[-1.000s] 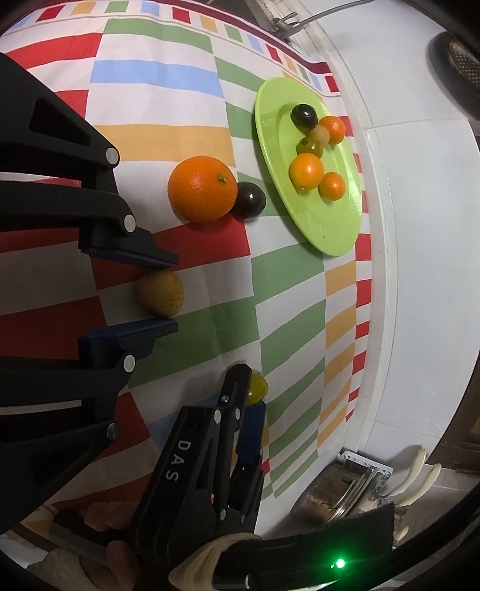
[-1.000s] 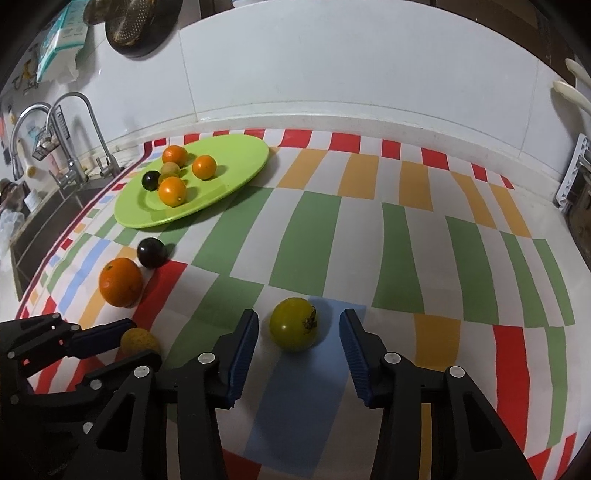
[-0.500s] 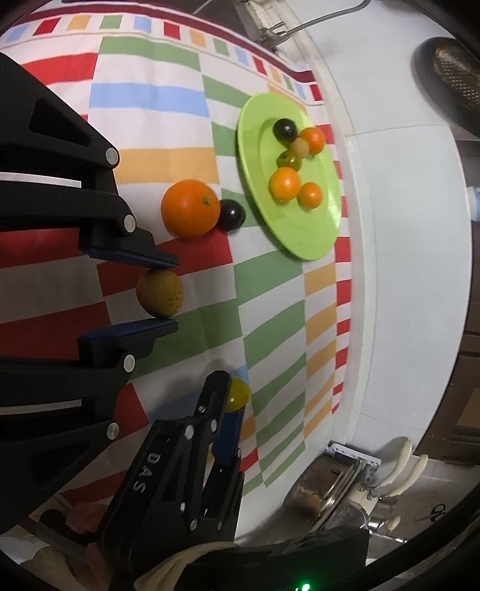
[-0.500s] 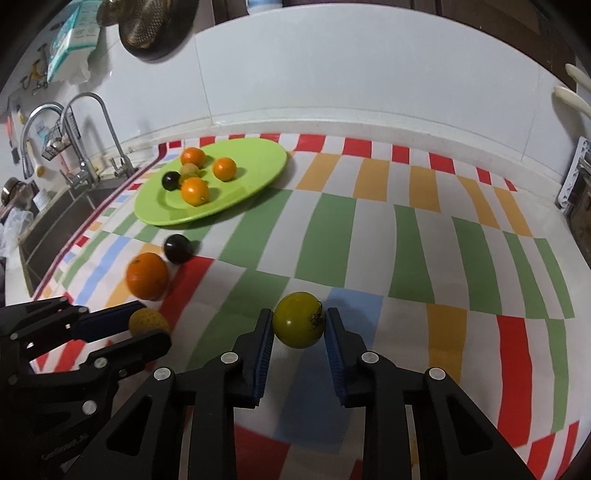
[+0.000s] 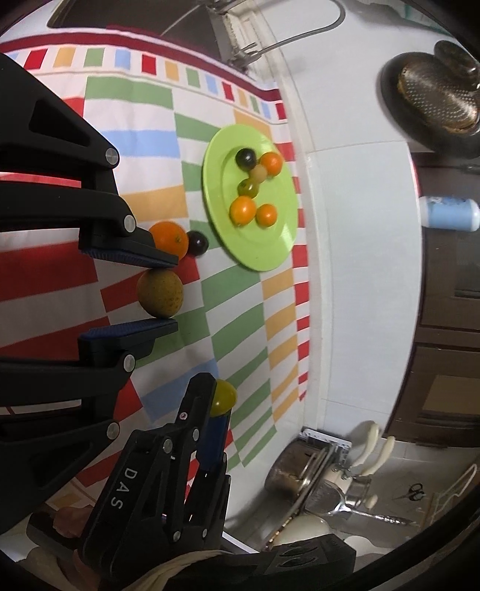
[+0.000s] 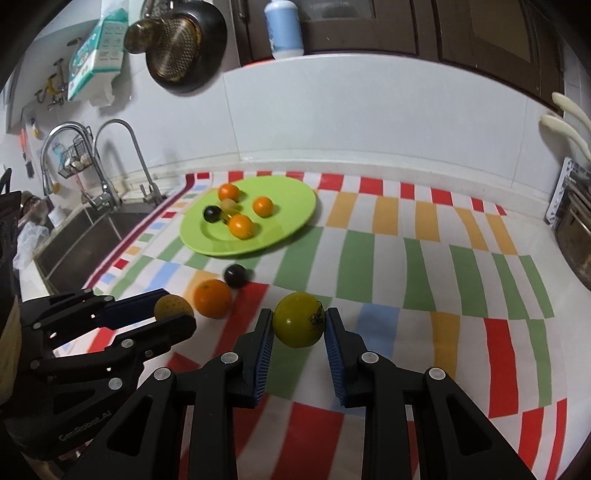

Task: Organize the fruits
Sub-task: 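Carry both fruits over the green plate and open both grippers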

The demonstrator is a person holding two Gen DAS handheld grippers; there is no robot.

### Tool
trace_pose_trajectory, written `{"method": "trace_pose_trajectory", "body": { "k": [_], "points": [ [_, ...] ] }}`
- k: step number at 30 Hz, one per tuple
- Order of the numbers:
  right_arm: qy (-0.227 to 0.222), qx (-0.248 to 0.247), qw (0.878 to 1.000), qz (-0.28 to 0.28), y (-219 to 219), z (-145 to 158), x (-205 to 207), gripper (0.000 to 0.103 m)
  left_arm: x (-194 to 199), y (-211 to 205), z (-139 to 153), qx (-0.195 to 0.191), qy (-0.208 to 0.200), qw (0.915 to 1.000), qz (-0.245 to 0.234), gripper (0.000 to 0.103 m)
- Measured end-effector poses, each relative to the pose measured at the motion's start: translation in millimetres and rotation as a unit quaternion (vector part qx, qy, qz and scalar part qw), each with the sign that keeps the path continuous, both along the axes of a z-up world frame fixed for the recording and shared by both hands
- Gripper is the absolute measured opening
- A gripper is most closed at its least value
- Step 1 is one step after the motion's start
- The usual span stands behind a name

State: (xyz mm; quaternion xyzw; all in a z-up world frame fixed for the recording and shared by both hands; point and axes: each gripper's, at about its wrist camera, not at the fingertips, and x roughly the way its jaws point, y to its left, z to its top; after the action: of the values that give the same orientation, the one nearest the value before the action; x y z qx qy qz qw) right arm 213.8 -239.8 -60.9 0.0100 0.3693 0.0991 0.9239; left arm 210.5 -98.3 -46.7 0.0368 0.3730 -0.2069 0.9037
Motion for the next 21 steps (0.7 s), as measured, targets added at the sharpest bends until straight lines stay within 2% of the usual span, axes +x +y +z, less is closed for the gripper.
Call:
{"method": "trace_pose_trajectory", "body": {
  "k": [13, 21],
  "points": [
    [-0.032, 0.018, 0.999, 0.005, 38.1, 29.7, 8.0, 0.029, 6.3, 40.4, 27.1, 0.002, -0.040, 0.9991, 0.014, 0.028],
    [-0.040, 0.015, 0.999, 0.017, 58.1, 36.8, 30.0, 0.029, 25.7, 56.4, 31.4, 0.003, -0.042, 0.9989, 0.022, 0.028]
  ]
}}
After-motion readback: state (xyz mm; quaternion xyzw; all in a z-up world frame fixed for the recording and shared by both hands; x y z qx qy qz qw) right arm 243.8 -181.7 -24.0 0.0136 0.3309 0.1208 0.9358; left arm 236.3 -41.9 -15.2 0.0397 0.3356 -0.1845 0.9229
